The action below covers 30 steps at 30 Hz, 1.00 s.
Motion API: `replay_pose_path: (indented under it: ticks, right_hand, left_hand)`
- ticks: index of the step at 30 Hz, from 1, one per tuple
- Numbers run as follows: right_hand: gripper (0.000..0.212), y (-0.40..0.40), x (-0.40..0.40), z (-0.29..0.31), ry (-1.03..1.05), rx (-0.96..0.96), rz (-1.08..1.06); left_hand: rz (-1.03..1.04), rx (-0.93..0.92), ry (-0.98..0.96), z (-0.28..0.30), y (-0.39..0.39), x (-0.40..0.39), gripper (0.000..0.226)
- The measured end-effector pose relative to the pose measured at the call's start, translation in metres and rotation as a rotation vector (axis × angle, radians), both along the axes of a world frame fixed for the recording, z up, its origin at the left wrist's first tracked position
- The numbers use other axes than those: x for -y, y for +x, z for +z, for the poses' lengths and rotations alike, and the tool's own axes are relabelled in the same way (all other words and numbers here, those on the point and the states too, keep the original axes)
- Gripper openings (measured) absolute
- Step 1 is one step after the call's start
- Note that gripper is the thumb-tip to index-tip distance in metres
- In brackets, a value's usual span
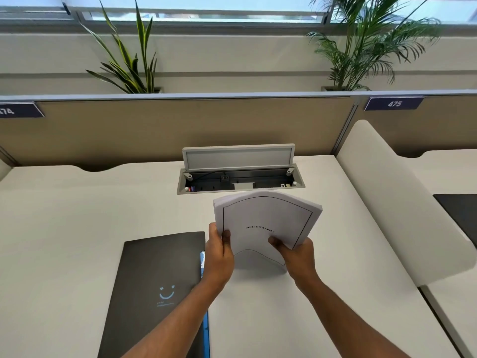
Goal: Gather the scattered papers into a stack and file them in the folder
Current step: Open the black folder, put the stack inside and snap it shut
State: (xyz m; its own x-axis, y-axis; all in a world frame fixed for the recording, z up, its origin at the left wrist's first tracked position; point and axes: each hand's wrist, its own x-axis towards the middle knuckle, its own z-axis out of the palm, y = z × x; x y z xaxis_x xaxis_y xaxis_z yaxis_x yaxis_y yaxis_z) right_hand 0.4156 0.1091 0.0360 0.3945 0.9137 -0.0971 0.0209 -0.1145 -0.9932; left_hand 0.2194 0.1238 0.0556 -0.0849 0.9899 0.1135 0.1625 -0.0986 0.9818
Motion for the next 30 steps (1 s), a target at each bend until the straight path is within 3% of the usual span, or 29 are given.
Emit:
replay_pose_path:
  ticks: [8,15,19,25,27,30]
  right_hand:
    - [0.037,0.0,0.005,-0.009,-0.018,0.006,-0.007]
    - [0.024,0.008,0.002,0.002,0.006,0.206,0.131]
    - [0.022,0.016,-0.002,0.017,-0.027,0.276,0.28]
    - [0.031,0.029,0.011,0.019,-0.172,0.05,0.344]
    - [0.034,0.029,0.018,0.019,-0.203,-0.004,0.319]
    - [0.033,0.022,0.025,0.021,-0.228,-0.032,0.355]
  left_hand:
    - [-0.032,0.003,-0.027,-0.002,-0.003,0.009,0.024]
    - [0.045,-0.049,-0.049,0.007,-0.006,0.007,0.01]
    - [0.077,-0.267,-0.038,0.015,-0.023,-0.001,0.009]
    - [0.202,-0.525,-0.128,-0.019,-0.079,0.038,0.02]
    - [0.102,-0.669,-0.189,-0.036,-0.097,0.06,0.026]
    - [-0.3,-0.994,-0.226,-0.058,-0.109,0.087,0.049]
